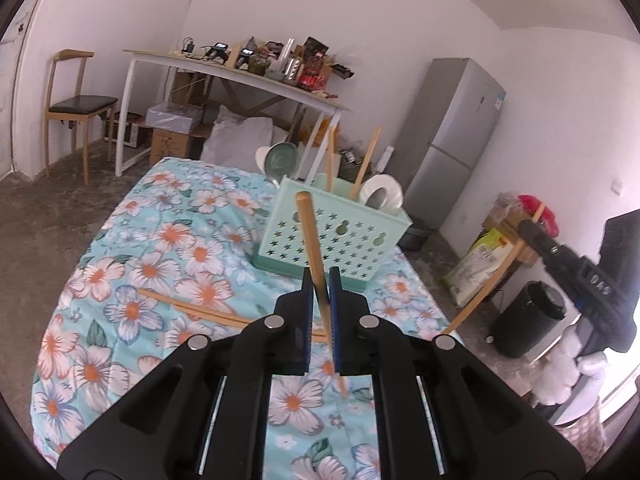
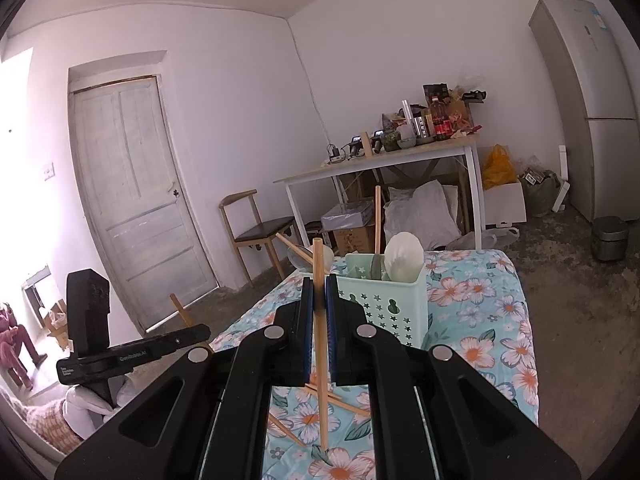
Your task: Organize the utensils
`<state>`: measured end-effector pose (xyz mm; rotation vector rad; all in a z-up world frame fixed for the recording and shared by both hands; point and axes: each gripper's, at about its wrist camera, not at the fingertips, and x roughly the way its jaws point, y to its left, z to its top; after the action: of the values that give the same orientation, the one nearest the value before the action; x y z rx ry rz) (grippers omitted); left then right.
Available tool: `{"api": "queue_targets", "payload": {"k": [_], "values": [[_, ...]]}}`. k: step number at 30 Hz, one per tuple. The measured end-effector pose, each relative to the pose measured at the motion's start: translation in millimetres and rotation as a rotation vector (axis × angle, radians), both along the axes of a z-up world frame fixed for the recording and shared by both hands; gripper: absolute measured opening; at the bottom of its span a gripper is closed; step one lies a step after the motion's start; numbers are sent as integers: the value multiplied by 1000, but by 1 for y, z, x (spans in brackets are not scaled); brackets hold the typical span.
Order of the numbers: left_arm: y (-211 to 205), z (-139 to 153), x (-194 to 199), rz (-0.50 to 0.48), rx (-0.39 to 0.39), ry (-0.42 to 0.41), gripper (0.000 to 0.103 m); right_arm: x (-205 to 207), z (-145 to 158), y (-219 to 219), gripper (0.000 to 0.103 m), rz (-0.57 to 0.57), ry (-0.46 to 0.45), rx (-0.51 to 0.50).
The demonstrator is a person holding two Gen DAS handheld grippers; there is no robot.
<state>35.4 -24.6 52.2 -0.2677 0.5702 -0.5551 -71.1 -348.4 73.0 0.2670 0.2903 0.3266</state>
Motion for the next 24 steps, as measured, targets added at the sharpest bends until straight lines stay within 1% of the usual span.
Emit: {"api": "queue_targets", "payload": {"k": [4,7,24], "values": [[-3,4,-2,-20,-37,-16,5,0,0,-1,6,1,0,-1],[-5,5,-4,-28,-47,-29,5,0,-1,-2,6,0,0,2],[-6,7,-5,-34,-61,-36,5,0,-5,-5,6,-4,2,16]]}}
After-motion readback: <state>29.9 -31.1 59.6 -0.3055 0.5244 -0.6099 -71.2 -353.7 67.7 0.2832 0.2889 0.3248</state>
